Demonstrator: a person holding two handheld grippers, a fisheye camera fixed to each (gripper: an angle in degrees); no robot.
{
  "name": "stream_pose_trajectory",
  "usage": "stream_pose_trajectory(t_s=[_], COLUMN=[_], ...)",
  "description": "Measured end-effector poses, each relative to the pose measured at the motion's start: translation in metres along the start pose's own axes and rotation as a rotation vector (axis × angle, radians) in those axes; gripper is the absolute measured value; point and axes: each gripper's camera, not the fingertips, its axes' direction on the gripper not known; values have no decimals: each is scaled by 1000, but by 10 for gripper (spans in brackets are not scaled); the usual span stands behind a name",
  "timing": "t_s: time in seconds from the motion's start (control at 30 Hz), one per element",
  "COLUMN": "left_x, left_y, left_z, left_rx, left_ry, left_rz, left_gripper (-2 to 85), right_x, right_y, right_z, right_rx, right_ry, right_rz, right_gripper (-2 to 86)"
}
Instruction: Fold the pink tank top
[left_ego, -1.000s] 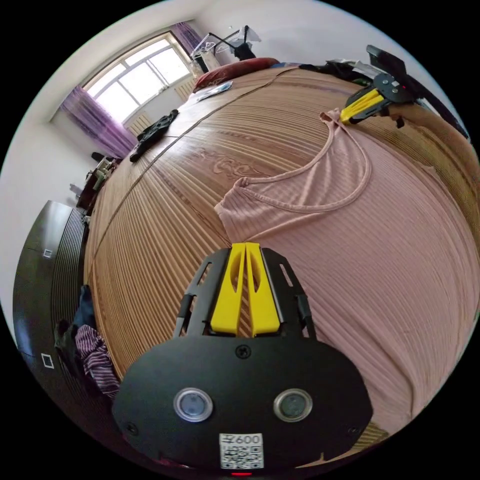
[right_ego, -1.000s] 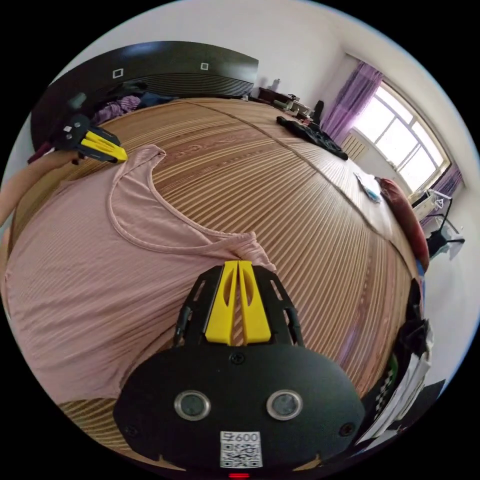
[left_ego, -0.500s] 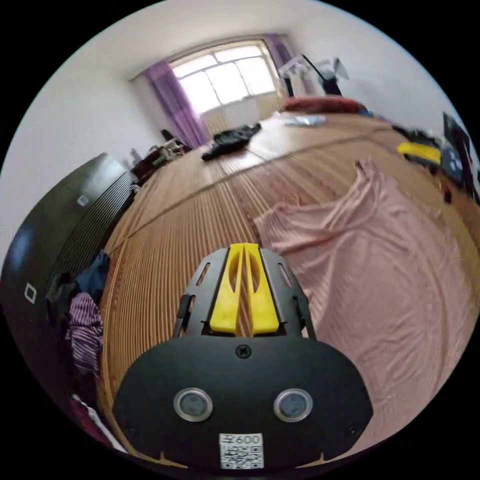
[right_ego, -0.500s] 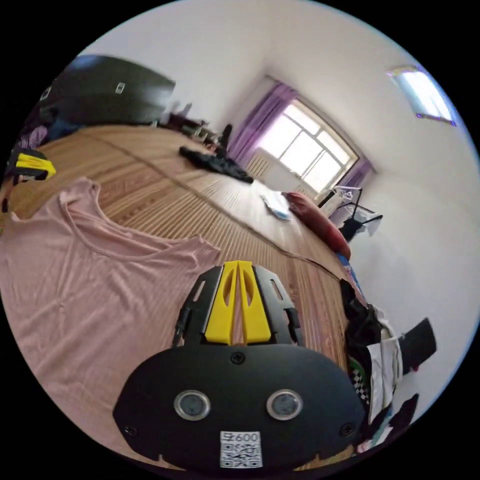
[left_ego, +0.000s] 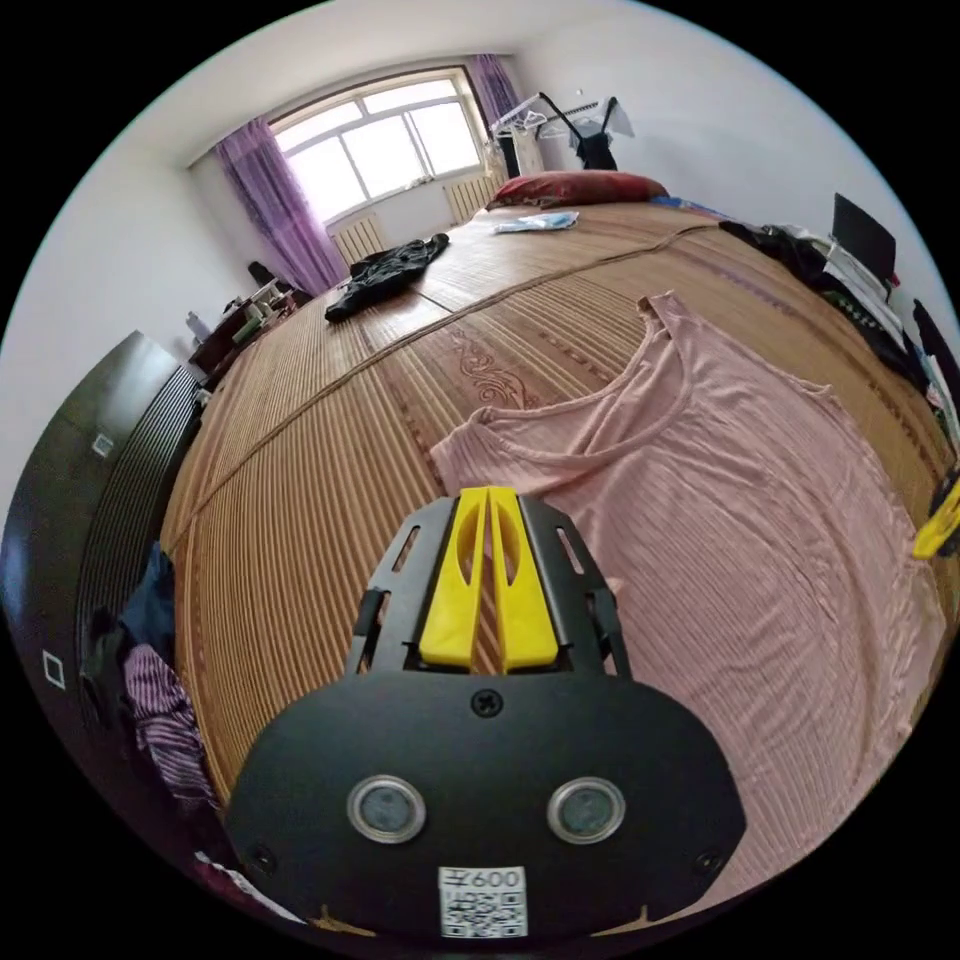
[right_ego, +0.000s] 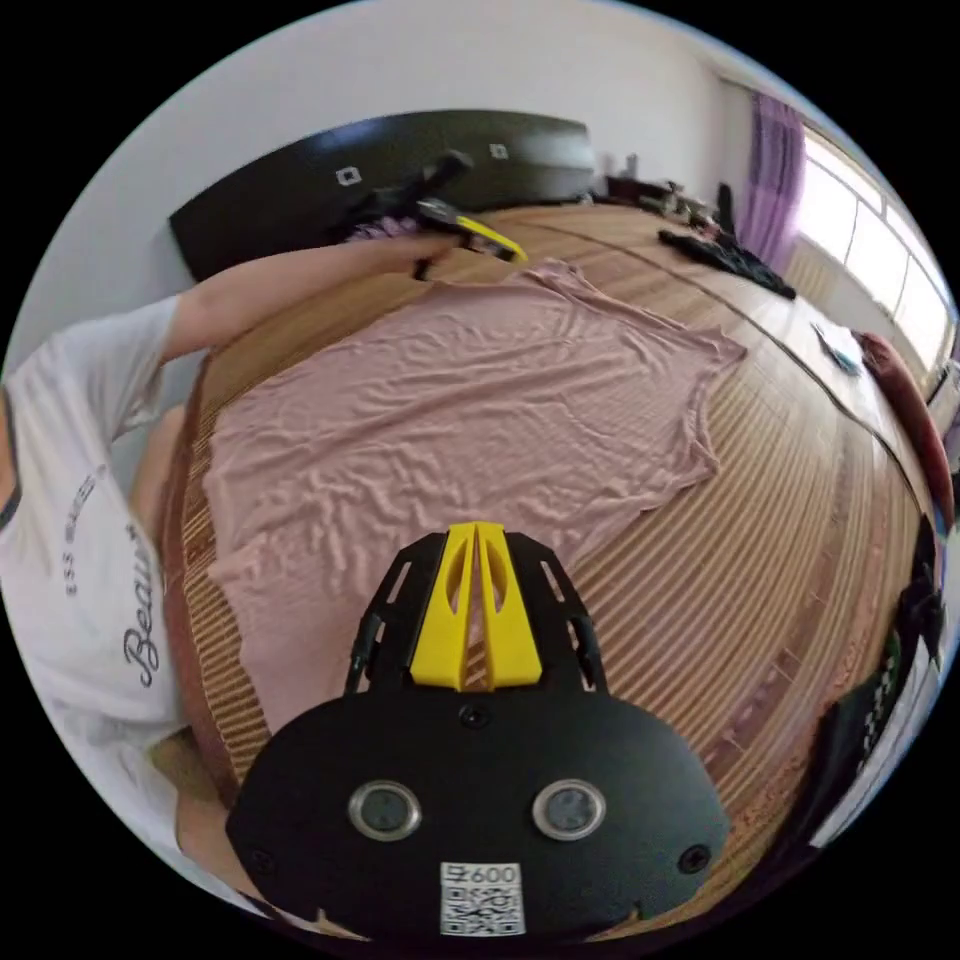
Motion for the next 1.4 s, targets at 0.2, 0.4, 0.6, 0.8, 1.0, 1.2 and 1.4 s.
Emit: stream_pose_trajectory(t_s=[0.2, 0.4, 0.6, 0.8, 1.0, 1.2, 1.4], left_x=[-17, -37, -90, -106, 39, 142, 194], left_y=[-61, -81, -54, 57, 260, 387, 411], left_z=[81, 90, 2, -114, -233, -308, -356], left_rx=[-127, -178, -118, -23, -155, -152, -203], left_ry=[-243, -272, -82, 394, 449, 225, 139], left_rz=[100, 46, -89, -174, -98, -122, -67], left_gripper=[7, 16, 60, 54, 53, 27, 12], right_x=[46, 11, 2, -41, -108, -240, -320], right_y=[38, 34, 35, 37, 37, 68, 105], right_z=[-10, -29, -32, -39, -72, 8, 35], right_rx=[12, -9, 15, -9, 39, -287, -246], right_ry=[-388, -244, -204, -80, -118, 38, 348], right_rz=[148, 31, 76, 18, 16, 87, 204], right_gripper=[-9, -9, -9, -9, -9, -9, -8])
